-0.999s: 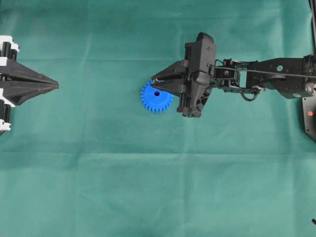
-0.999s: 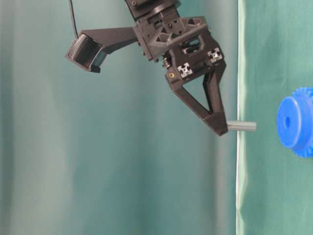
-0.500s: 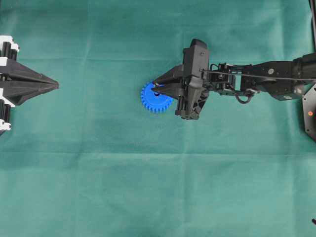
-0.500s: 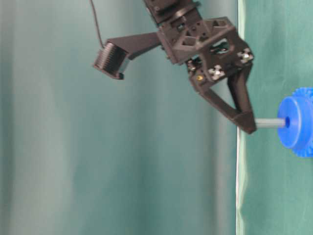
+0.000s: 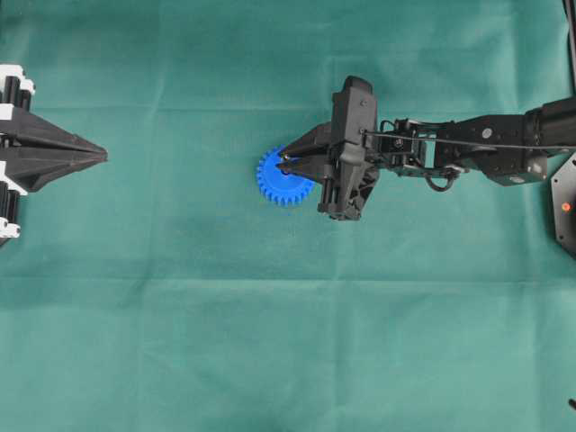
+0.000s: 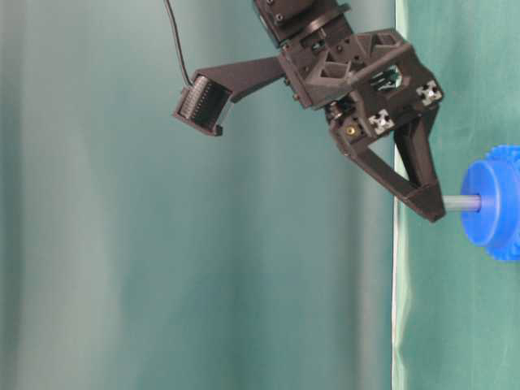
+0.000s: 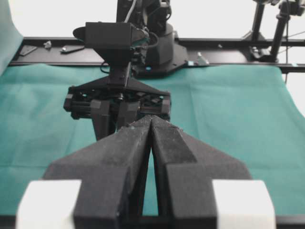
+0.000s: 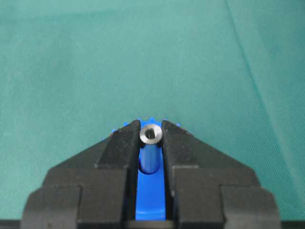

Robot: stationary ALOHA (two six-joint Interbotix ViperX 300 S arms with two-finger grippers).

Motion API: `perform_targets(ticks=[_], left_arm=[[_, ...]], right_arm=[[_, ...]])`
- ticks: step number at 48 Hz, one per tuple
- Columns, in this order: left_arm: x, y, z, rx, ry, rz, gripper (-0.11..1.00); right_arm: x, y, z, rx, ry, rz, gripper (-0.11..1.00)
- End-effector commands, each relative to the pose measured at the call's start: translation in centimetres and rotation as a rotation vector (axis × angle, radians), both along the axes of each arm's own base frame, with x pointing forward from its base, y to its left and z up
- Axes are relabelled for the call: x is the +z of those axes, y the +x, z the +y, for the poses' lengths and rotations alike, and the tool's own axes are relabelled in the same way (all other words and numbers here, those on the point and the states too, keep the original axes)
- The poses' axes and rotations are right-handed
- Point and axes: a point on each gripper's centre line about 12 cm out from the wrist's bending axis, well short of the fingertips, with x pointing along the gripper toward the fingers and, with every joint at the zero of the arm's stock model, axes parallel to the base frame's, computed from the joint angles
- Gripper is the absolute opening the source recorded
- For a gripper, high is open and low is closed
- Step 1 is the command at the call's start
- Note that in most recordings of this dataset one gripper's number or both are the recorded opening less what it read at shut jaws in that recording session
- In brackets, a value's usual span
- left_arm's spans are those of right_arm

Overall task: Insert the shaft placed at a random location into the center hole of the medium gear at another random location.
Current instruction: 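Lower the shaft into the blue gear's center hole with the right gripper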

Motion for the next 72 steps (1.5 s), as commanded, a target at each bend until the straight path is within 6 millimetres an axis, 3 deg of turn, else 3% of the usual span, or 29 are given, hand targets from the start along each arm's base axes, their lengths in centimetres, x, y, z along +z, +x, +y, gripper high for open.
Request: perform_targets(ticks=[1, 30, 61, 64, 72], left_arm=[[0.8, 0.3, 0.0, 0.000, 0.001, -0.021, 0.00], [0.8, 0.3, 0.0, -0.002, 0.003, -0.017, 0.00], [0.7, 0.2, 0.0, -0.002, 0.001, -0.015, 0.00], [0.8, 0.3, 0.0, 0.000, 0.001, -0.017, 0.00], [0.8, 0.3, 0.0, -0.002, 0.001, -0.017, 0.00]], right_arm=[[0.9, 0.5, -0.1, -0.008, 0.004, -0.047, 0.13], [-1.4, 0.6, -0.1, -0.014, 0.013, -0.006, 0.13], [-1.4, 0.5, 0.0, -0.008, 0.007, -0.004, 0.15], [-1.4, 0.5, 0.0, -0.008, 0.008, -0.001, 0.26], [-1.2, 0.6, 0.0, -0.007, 0.008, -0.006, 0.73]])
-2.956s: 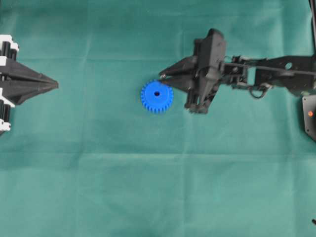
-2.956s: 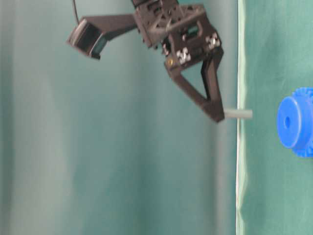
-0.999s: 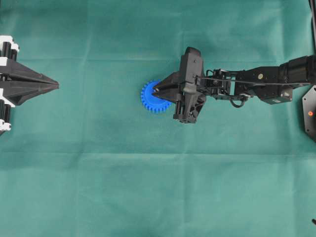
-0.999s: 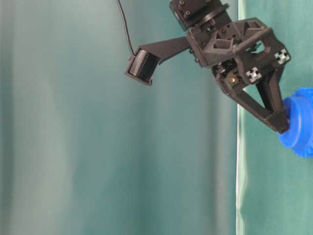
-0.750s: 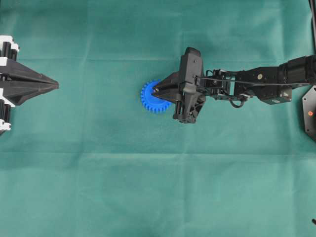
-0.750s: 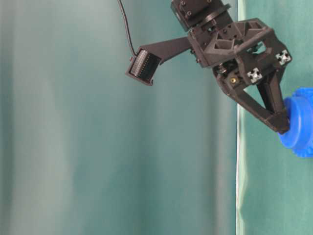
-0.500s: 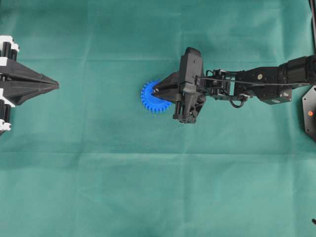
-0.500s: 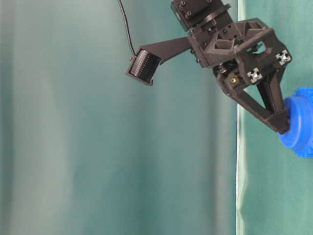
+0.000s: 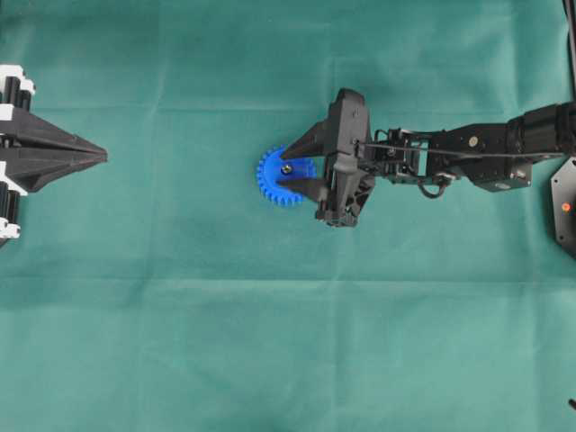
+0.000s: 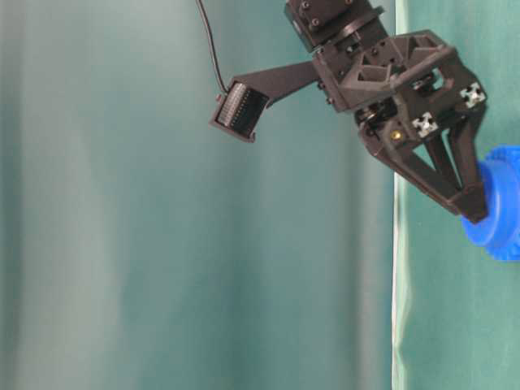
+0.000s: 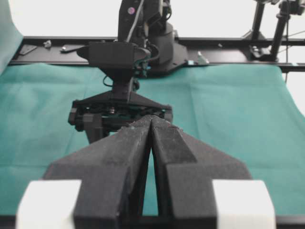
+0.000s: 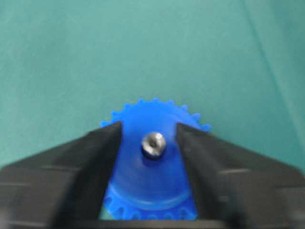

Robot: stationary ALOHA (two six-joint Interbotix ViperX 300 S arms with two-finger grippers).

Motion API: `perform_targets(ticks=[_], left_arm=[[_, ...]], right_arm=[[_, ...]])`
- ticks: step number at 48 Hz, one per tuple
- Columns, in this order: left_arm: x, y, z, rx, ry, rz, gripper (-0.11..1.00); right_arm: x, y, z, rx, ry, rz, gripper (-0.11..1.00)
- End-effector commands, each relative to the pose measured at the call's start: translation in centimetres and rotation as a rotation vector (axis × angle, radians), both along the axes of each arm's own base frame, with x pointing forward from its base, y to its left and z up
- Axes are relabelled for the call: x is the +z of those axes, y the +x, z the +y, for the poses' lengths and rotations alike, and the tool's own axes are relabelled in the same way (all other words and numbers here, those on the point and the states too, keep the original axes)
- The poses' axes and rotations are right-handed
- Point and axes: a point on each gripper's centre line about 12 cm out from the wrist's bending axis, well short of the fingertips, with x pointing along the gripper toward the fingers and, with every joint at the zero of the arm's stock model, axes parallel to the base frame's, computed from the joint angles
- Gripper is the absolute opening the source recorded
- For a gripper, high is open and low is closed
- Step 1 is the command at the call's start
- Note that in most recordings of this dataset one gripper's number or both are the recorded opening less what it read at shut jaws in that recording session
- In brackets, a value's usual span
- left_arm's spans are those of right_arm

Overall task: Insert the shaft placed at a random location into the center hole of the medium gear at another random location.
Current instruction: 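Lower the shaft into the blue gear's center hole with the right gripper, then open the right gripper and raise it away from the gear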

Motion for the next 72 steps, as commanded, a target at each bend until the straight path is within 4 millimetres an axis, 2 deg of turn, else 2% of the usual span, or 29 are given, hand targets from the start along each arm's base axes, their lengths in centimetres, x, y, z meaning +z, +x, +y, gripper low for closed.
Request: perform_targets(ticks=[1, 4, 11, 23, 32, 51, 62, 72], left_arm=[[0.8, 0.3, 0.0, -0.002, 0.001, -0.020, 0.00], [0.8, 0.3, 0.0, -0.002, 0.001, -0.018, 0.00], [0.8, 0.3, 0.0, 0.000, 0.001, -0.020, 0.00], [0.8, 0.2, 0.0, 0.000, 0.001, -0.020, 0.00], [0.8, 0.3, 0.0, -0.002, 0.003, -0.020, 0.00], [0.8, 0.3, 0.0, 0.000, 0.001, -0.020, 0.00], [0.7, 0.2, 0.0, 0.000, 0.001, -0.012, 0.00], [0.7, 0.2, 0.0, 0.000, 0.001, -0.012, 0.00]], right_arm=[[1.1, 0.5, -0.2, -0.008, 0.005, -0.036, 0.78], [1.4, 0.4, -0.2, -0.009, 0.004, -0.041, 0.89], [2.9, 0.3, -0.2, -0.007, 0.000, -0.068, 0.82], [6.5, -0.5, 0.0, 0.003, -0.006, -0.101, 0.83], [8.1, -1.1, 0.0, 0.004, -0.007, -0.117, 0.83], [8.2, -1.8, 0.1, 0.004, -0.005, -0.114, 0.83], [8.8, -4.2, 0.4, 0.003, -0.002, -0.123, 0.83], [9.3, -7.3, 0.6, 0.000, -0.001, -0.140, 0.83]])
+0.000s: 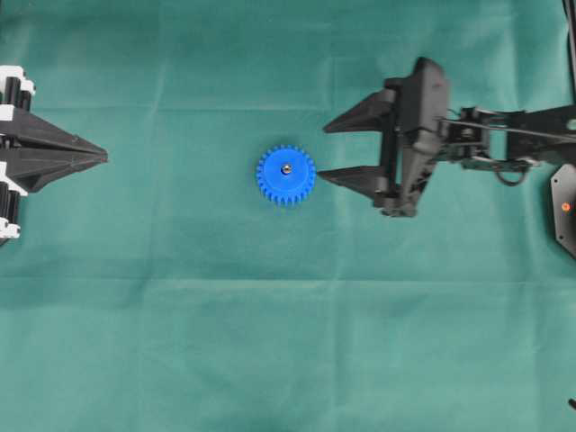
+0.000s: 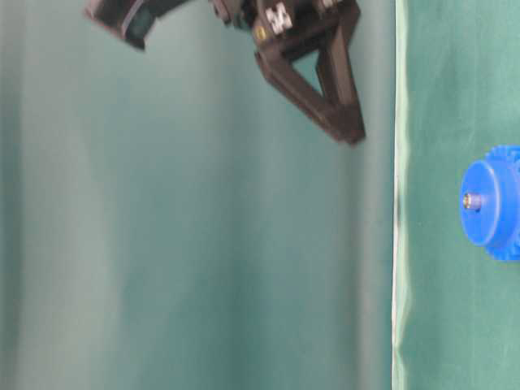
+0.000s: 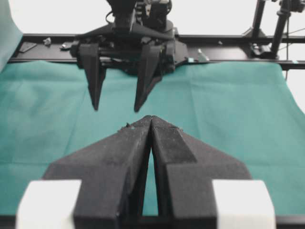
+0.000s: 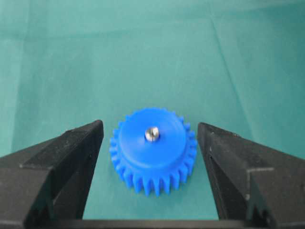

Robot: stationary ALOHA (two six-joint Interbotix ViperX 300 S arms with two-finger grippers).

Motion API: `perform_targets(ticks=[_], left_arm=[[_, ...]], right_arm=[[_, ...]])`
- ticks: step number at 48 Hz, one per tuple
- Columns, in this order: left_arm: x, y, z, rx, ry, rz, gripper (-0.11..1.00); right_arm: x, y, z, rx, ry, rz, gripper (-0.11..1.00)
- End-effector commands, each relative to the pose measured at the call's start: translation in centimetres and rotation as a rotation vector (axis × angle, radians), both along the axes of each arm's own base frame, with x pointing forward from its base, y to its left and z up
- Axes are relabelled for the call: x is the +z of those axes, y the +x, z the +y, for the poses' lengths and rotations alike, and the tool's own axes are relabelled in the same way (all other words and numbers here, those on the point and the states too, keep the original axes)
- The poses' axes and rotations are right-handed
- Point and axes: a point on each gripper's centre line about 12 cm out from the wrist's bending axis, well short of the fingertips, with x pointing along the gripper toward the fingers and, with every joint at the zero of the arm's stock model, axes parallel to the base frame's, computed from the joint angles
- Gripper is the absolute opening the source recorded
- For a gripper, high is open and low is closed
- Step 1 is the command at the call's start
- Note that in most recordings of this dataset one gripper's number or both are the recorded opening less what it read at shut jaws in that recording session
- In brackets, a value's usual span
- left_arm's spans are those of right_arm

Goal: Insert the shaft placed at a random location into the center hole of the medium gear at another random location.

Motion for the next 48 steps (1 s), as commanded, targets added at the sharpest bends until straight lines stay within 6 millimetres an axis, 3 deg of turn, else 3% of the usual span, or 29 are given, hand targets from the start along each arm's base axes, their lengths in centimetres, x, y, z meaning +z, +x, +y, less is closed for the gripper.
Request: perform_targets(ticks=[1, 13, 24, 48], left_arm=[[0.8, 0.2, 0.0, -0.002, 0.003, -0.020, 0.00], [0.8, 0.2, 0.0, -0.001, 0.004, -0.020, 0.00], [0.8, 0.2, 0.0, -0.001, 0.004, -0.020, 0.00], [0.9, 0.2, 0.0, -0.001, 0.003, -0.026, 0.00]], right_arm=[[1.3, -1.1, 0.1, -0.003, 0.002, -0.042, 0.83], [1.7, -4.4, 0.4, -0.004, 0.002, -0.068, 0.83], [2.0, -6.1, 0.6, -0.003, 0.005, -0.068, 0.83], [2.0, -6.4, 0.6, -0.001, 0.005, -0.065, 0.83]])
